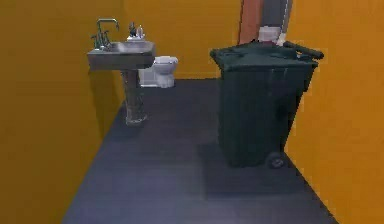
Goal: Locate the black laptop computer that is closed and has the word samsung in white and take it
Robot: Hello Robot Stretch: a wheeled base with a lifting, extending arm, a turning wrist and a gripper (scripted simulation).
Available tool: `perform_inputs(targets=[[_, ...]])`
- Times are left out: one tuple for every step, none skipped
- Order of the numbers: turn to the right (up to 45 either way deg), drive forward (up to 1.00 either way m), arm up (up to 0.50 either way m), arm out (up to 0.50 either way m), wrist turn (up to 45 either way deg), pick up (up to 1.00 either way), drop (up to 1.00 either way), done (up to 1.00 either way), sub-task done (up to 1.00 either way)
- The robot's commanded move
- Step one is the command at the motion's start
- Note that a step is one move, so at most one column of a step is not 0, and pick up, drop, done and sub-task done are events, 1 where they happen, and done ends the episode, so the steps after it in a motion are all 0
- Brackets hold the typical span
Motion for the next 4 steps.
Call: perform_inputs(targets=[[0.0, 1.00, 0.00, 0.00, 0.0, 0.00, 0.00, 0.00, 0.00], [0.0, 1.00, 0.00, 0.00, 0.0, 0.00, 0.00, 0.00, 0.00], [-6.0, 0.00, 0.00, 0.00, 0.0, 0.00, 0.00, 0.00, 0.00], [0.0, 0.25, 0.00, 0.00, 0.0, 0.00, 0.00, 0.00, 0.00]])
